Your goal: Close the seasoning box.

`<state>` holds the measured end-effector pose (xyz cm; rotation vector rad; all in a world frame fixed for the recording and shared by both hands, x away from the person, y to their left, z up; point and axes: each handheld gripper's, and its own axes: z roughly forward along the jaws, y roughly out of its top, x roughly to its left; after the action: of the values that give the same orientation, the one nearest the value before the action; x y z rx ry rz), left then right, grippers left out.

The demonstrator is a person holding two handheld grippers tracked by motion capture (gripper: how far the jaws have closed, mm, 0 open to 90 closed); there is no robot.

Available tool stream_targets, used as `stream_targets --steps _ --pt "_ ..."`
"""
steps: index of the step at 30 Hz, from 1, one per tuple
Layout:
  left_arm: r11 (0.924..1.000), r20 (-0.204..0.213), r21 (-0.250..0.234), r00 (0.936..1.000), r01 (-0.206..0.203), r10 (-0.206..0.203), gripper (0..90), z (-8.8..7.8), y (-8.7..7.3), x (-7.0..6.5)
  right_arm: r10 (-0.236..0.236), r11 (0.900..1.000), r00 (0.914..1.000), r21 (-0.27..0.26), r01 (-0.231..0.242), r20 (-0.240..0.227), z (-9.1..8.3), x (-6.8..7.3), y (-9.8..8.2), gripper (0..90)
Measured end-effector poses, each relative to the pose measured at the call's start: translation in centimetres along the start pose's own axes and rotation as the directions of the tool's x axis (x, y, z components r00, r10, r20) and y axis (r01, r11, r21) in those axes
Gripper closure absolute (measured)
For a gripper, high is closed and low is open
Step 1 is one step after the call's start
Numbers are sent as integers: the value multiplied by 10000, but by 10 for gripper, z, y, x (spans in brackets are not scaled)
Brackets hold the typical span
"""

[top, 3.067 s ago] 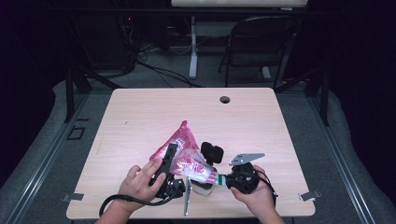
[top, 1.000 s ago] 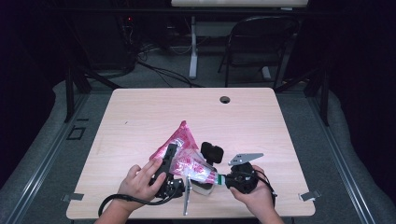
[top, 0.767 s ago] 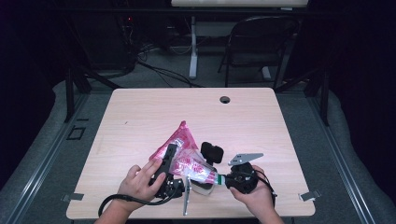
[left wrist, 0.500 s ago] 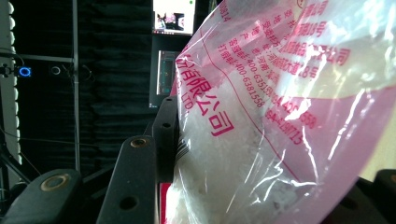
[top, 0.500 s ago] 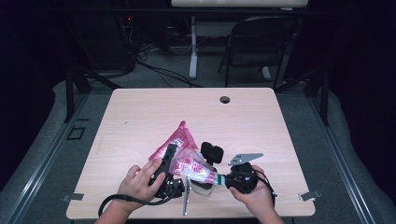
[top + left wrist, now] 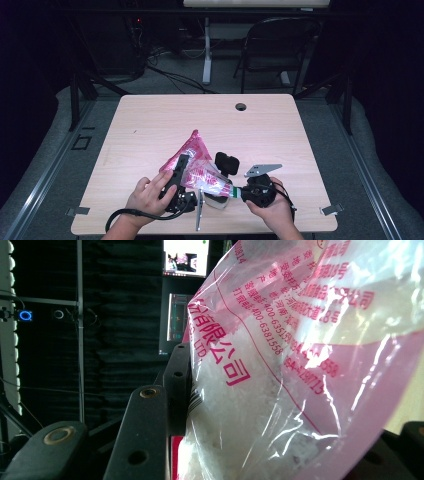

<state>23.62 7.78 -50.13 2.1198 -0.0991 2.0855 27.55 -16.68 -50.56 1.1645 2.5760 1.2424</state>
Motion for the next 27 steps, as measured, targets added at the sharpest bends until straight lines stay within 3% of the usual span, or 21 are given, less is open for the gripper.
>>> stream_targets --steps 27 --pt "9973 560 231 9959 693 -705 632 1 -8 -7 -120 9999 9999 -105 120 -9 -3 4 3 900"
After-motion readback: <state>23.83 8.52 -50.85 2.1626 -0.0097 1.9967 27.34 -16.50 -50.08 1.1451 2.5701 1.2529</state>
